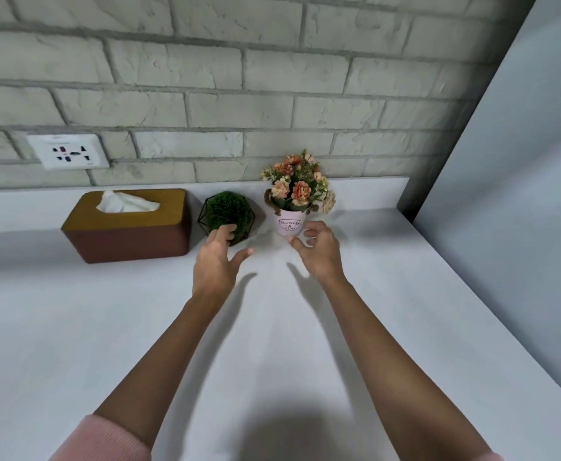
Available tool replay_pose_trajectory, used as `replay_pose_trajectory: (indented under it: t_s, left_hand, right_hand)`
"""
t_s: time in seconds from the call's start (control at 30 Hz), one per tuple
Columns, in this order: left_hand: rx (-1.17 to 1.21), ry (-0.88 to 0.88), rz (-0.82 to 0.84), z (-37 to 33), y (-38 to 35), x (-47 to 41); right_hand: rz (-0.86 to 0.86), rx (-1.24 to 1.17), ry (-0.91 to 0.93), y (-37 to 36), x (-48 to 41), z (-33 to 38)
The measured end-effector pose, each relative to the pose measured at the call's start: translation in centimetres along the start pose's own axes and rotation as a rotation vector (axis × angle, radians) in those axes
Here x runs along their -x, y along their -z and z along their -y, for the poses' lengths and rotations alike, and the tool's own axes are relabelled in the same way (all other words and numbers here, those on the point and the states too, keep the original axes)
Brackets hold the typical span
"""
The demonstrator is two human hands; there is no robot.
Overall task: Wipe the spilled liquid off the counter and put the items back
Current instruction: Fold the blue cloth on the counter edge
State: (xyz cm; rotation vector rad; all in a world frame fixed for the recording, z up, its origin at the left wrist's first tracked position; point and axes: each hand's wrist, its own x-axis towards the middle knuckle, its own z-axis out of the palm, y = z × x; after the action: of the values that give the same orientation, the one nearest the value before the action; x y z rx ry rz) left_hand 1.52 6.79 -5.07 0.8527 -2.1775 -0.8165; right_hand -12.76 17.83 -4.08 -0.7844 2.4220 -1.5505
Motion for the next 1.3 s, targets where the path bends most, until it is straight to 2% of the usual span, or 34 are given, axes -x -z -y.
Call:
replay_pose_trajectory:
  t_s: [0.17,0.47,0.73,0.83,1.0,1.3]
  left_hand:
    - [-0.014,-0.002,0.04,1.9,6.2,3.5]
    - [-0.04,0.123,0.185,9.8,19.9,10.3]
    - [-0.206,0.295,0.288,18.8,32.5,16.7]
    - [-0.327,0.386,0.433,21.3,35.8,19.0]
    - [-0.368,0.561,0.767,23.3,39.9,22.1]
    - [-0.284,0.597,0.813,24.0,40.5,23.8]
  right_hand:
    - [0.101,0.02,-0.013,-3.1,5.4,3.4]
    - [0.334,0.053,-0.044,-12.6,17.7,9.1]
    - [0.654,0.106,-0.124,-20.9,29.0,13.0]
    - [0.76,0.178,-0.129,-22.6,32.4,13.7]
    - [0.96,0.284,-0.139,-24.2,36.9,14.7]
    - [0.977,0.41,-0.094,-25.1,40.6,14.7]
